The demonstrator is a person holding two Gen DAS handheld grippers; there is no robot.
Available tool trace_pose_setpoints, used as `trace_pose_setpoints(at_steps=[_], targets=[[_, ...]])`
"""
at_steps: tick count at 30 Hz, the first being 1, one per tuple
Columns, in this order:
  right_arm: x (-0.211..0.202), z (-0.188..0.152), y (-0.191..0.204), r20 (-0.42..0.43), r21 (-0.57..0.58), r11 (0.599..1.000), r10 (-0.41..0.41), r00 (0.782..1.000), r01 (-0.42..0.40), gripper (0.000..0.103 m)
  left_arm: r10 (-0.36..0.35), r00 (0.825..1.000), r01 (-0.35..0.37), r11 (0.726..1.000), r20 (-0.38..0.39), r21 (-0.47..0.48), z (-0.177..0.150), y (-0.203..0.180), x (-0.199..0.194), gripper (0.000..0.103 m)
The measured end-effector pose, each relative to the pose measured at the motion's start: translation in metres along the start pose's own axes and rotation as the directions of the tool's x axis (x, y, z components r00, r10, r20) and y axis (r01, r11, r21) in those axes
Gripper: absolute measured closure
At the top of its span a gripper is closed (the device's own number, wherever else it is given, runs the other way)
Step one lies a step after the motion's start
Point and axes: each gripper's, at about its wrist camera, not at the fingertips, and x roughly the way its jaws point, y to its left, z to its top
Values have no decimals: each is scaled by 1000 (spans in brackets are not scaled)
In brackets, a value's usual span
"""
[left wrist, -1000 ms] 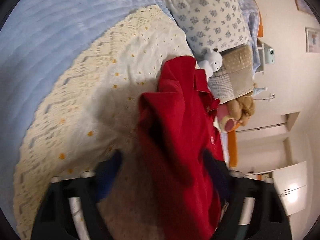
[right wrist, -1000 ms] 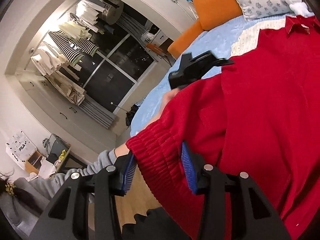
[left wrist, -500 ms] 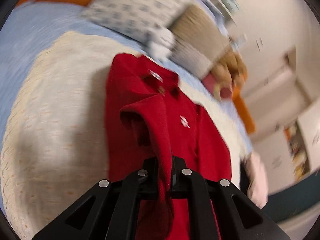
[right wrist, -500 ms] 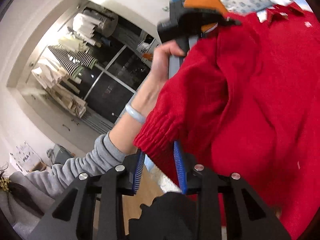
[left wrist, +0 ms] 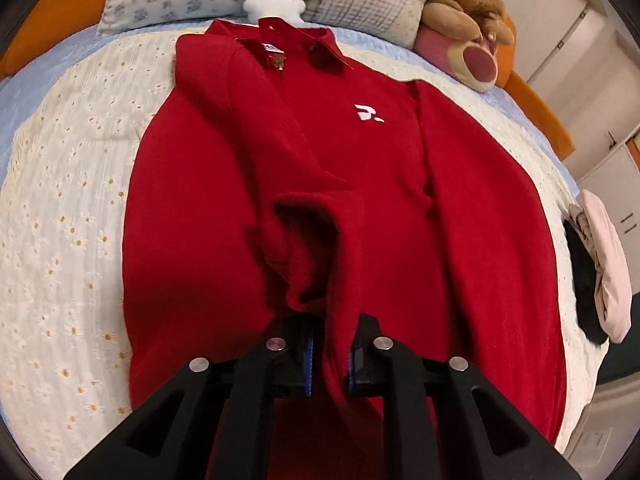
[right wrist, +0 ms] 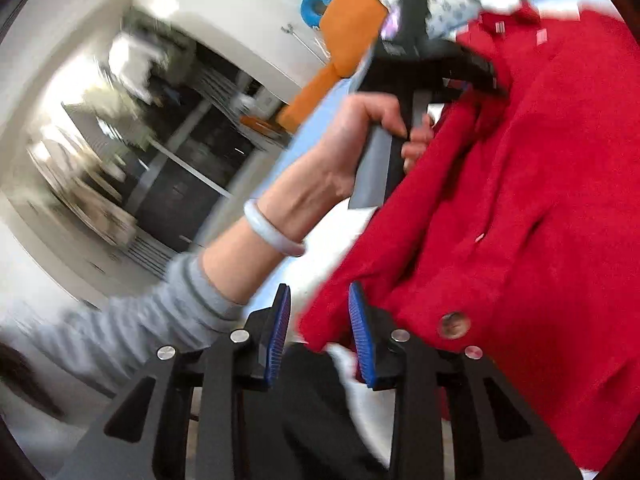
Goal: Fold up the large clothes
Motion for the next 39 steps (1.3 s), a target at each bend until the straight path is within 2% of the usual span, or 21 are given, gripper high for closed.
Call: trace_pose_setpoints(at_steps=[2,3,5,7,9,10,12,14,16,19,22,24,25,26,28,30,31,33,35,37,39], targets=[[2,6,14,-7,-71,992,-107,994,106,27,-49,999,49,999,21,-15,-2,2,-4,63],[4,9,22,-3,-95,986,-140,990,139,22,-62,998,62,998,26,-11,-2,0,-7,57],[12,16,35,-17,-141,973,-189,982,185,21,-27,996,25,999,87,24,0,-5,-25,39],[23,20,40,-31,-162,960,-234,972,227,21,-21,985,12,999,171,51,4,-9,-50,36],[36,24,36,-43,-167,944,-294,955,283,20,-20,972,8,999,233,52,16,-5,-71,23],[43,29,34,-51,-156,939,-318,947,307,20,14,970,-27,998,242,48,28,-2,-76,16],[57,36,30,-59,-146,933,-341,938,330,20,102,973,-110,994,206,29,56,6,-71,16],[72,43,22,-56,-137,907,-408,911,398,20,165,978,-168,986,129,16,90,19,-52,16],[81,42,15,-54,-140,882,-460,886,449,20,278,958,-280,960,64,21,123,31,-26,18],[92,36,9,-68,-171,867,-484,873,468,21,360,933,-360,933,13,19,159,40,7,18],[95,26,9,-60,-221,848,-505,861,481,33,421,907,-421,907,-6,23,186,39,42,18],[99,24,7,-62,-234,846,-505,861,479,37,504,864,-503,863,-8,48,196,37,63,25],[98,23,5,-58,-239,845,-504,862,479,41,535,845,-533,844,-15,55,200,37,72,41],[95,22,5,-57,-233,849,-500,864,475,48,544,839,-542,839,-28,52,202,38,77,64],[88,25,-1,-51,-199,868,-472,880,454,61,580,813,-580,814,-52,23,202,41,79,86],[82,26,-4,-51,-167,890,-438,898,424,72,617,785,-617,787,-51,17,204,45,71,88],[78,28,-5,-52,-146,918,-380,924,369,75,630,775,-630,777,-57,18,206,47,67,89],[75,36,-11,-46,-111,950,-299,953,293,77,627,776,-629,777,-73,-16,214,52,52,90],[72,41,-14,-49,-66,979,-196,979,192,78,610,790,-613,787,-63,-65,225,54,37,91],[68,44,-20,-47,-20,993,-113,992,112,78,570,821,-571,815,-43,-102,239,50,26,91],[64,43,-31,-47,46,997,-54,997,56,78,552,833,-553,828,-35,-98,245,44,30,92]])
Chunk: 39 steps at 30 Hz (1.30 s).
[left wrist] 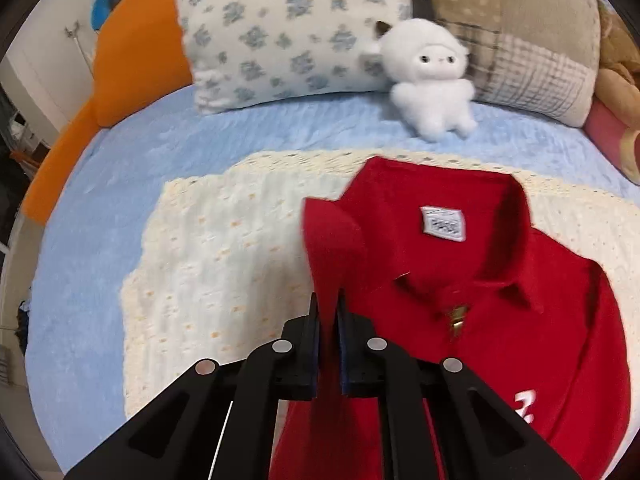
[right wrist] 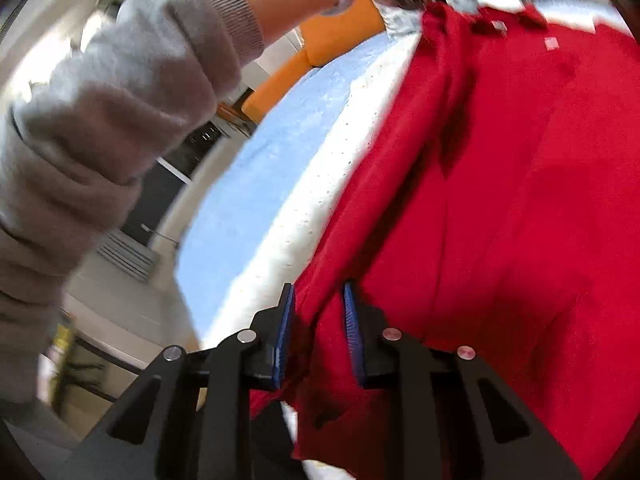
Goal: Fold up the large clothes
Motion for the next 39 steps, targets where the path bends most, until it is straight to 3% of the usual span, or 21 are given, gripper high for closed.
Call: trace_pose_setpoints(at_steps=[2,4,9,10,12,13,14,16,18,20,23,24,26,27,28,30,32,33,35,37,39], targets=[[-3,-2,-12,-4,50,999,1,1000,-1,78,-11,1000,11,1000,15,28,0,-16,9,93],[-6,-5,-20,-16,57,997,-56,998,57,83,-12,1000,12,999,7,39,-4,-32,30,93],[-10,-9,-25,-28,23,983,-183,983,184,83,-19,999,19,1000,51,17,-17,-49,68,94],[-11,-9,-24,-24,15,981,-191,981,192,81,-17,997,15,999,69,31,-19,-50,68,96],[-15,-7,-18,-8,-12,983,-183,983,183,70,-21,995,15,998,101,62,-22,-49,63,92],[-19,-5,-14,11,-26,986,-167,986,167,52,-38,992,29,997,124,74,-25,-45,53,79],[-24,-4,-13,29,-31,988,-148,989,148,32,-72,988,61,995,140,82,-28,-39,42,54],[-41,0,-9,115,-55,989,-132,984,139,20,-178,965,162,982,194,92,-47,-15,2,28],[-56,3,-7,178,-63,991,-104,978,117,20,-247,940,230,968,237,97,-71,11,-33,28],[-77,10,-13,268,-36,995,-76,960,89,20,-313,914,288,949,259,129,-120,44,-76,23],[-94,34,-28,332,64,991,-130,934,115,20,-399,883,351,911,246,218,-220,84,-123,22],[-95,50,-33,331,77,988,-152,931,134,21,-424,877,368,895,225,252,-266,94,-135,22],[-88,95,-41,312,80,976,-217,925,202,29,-455,872,392,869,181,302,-324,102,-145,25],[-80,117,-43,295,73,979,-201,934,188,34,-471,869,407,855,151,322,-351,102,-148,29],[-69,140,-47,272,72,982,-186,944,173,41,-518,850,459,820,100,343,-380,101,-151,35],[-45,172,-59,197,91,982,-178,964,163,67,-576,816,531,777,42,337,-413,96,-153,40],[-7,199,-74,87,116,983,-152,985,141,77,-636,771,613,729,-29,304,-434,86,-149,46],[11,210,-81,38,122,982,-151,988,146,78,-642,765,631,728,-53,268,-439,81,-142,49],[44,218,-82,-45,71,963,-257,965,260,78,-654,754,652,730,-70,207,-439,78,-131,50],[61,222,-91,-70,24,911,-408,910,411,81,-671,738,673,721,-78,164,-436,79,-124,50],[64,218,-105,-70,35,876,-477,876,480,85,-674,736,676,724,-70,139,-435,77,-120,50]])
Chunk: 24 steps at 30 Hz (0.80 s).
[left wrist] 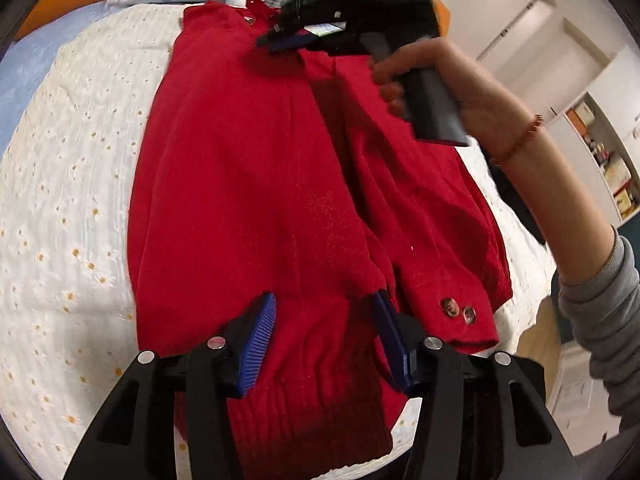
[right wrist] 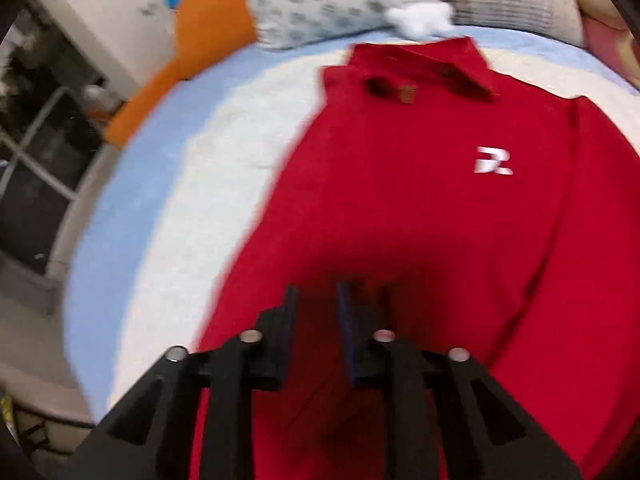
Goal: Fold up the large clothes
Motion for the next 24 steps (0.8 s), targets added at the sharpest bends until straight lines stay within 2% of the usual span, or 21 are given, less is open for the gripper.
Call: trace_pose_setpoints(at_steps=[2,3,6,9,12,17,20,24], targets=[[14,-1,-20,2,23,998,-62,998,62,90,26,1000,-27,1000,12,4,-6,-5,6,49],[18,-5,-25,5,35,998,-56,998,56,91,48,999,-48,999,20,7,-8,-8,9,49],[17,-9,-33,24,46,998,-31,999,30,91,48,998,-48,999,35,-15,-11,-14,9,49],[8,6,-25,36,38,999,-28,999,26,86,65,995,-64,998,72,-10,-18,-21,-2,49],[-5,36,-7,117,8,1000,26,993,-27,85,104,989,-105,995,103,5,-30,-28,-24,49],[29,95,9,87,12,997,71,994,-72,84,169,981,-169,986,90,-11,-34,-8,-43,47],[65,125,11,66,25,999,38,997,-40,85,140,988,-137,990,63,-41,-28,8,-47,47],[98,151,0,85,57,995,-91,992,87,89,113,993,-114,993,-25,-19,-30,10,-25,47]])
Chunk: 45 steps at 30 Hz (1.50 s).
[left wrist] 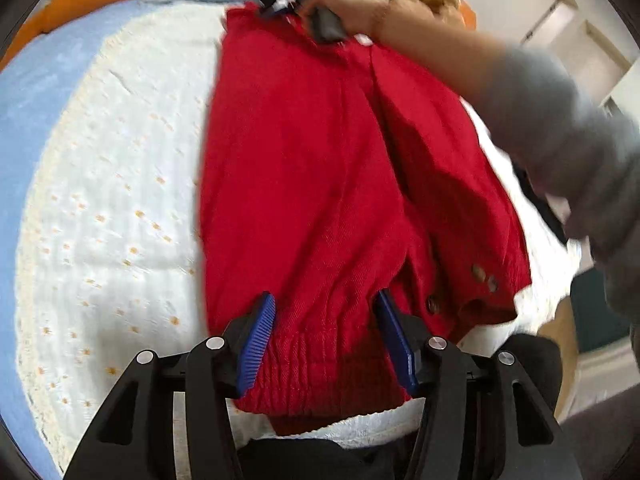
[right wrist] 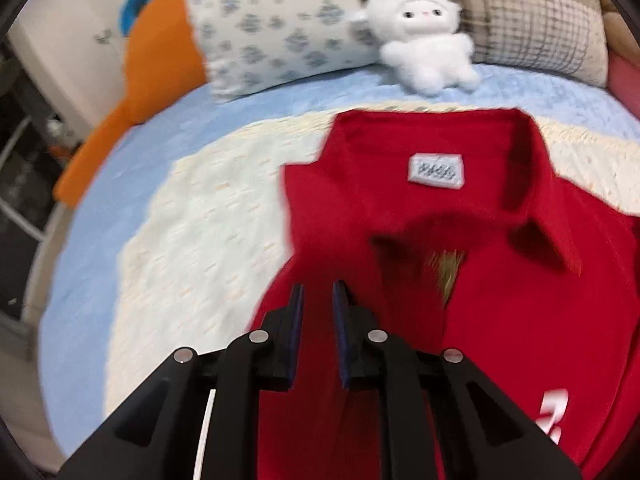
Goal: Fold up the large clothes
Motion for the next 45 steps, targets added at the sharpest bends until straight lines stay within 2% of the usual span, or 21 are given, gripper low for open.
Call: trace_pose_setpoints(at_steps=[1,2,3,6,9,10,11,12,13,15,17,19,21,25,27,31,35,39,42,43,45], targets=[[9,4,-5,4,17,1000,-16,1000,16,91,14,1000,-14,1000,-8,3,-2,-2,5,47],[14,4,-9,3,29,999,-27,1000,27,100,21,1000,-20,1000,-11,5,-2,-4,8,47],[21,4,-13,4,38,998,-47,999,47,103,24,1000,-24,1000,-14,5,-3,-5,11,46],[21,6,-14,12,33,999,-35,999,35,102,31,999,-30,1000,-24,6,-3,-10,21,45],[-10,7,-5,37,-5,1000,22,999,-22,91,30,999,-30,1000,-13,6,-3,-12,18,41],[-28,5,-3,52,-16,998,60,997,-59,82,23,1000,-23,1000,0,-1,-3,-13,13,39],[-60,-3,0,72,-47,994,101,992,-98,61,15,1000,-15,1000,16,-12,-3,-13,7,37],[-86,-12,2,81,-80,991,117,990,-110,47,13,1000,-13,1000,28,-20,-2,-13,1,36],[-114,-25,3,88,-112,986,132,987,-122,27,16,999,-15,999,45,-29,-1,-14,-7,33],[-184,-71,-5,78,-169,971,186,979,-171,25,7,996,-5,1000,92,-27,3,-20,-26,29],[-241,-118,-22,72,-176,964,213,974,-197,22,5,993,-4,1000,122,-8,10,-28,-40,19],[-292,-170,-46,86,-165,965,220,972,-203,18,6,990,-12,999,142,41,22,-44,-53,16],[-342,-234,-79,122,-133,976,190,974,-174,15,2,987,-17,995,158,93,35,-62,-59,14],[-382,-334,-129,127,-29,995,100,987,-97,13,-15,986,-20,978,166,208,90,-113,-55,9],[-382,-377,-149,96,37,996,83,992,-87,13,-59,989,29,975,136,218,124,-133,-40,9],[-368,-430,-172,84,139,980,131,988,-142,13,-48,998,40,990,52,138,214,-171,27,9],[-348,-449,-183,100,226,956,166,981,-185,14,73,997,-73,995,10,70,289,-205,107,9],[-336,-454,-177,132,216,962,141,981,-167,13,128,990,-127,992,-56,17,341,-227,176,9],[-330,-458,-178,183,236,955,136,974,-178,10,201,972,-201,979,-123,16,369,-243,226,14],[-330,-461,-177,213,245,952,132,968,-183,9,248,959,-245,969,-137,38,376,-249,241,23],[-329,-463,-172,233,230,960,106,967,-161,5,318,938,-310,947,-135,80,384,-261,262,24]])
